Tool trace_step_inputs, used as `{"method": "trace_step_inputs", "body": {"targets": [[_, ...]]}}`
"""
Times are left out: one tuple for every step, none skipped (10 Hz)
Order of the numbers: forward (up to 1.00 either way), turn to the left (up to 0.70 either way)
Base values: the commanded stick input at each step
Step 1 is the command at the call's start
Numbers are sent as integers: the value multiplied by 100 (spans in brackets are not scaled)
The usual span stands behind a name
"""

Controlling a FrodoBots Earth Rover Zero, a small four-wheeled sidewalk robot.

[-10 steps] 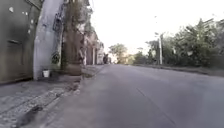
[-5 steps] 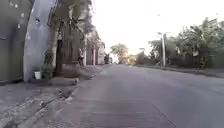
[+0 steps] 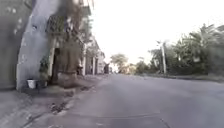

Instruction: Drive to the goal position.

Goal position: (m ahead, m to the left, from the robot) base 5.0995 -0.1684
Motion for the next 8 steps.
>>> {"method": "trace_step_inputs", "body": {"targets": [[100,-40],[100,-40],[100,-3],[100,0],[100,0],[100,0],[100,0],[100,0]]}}
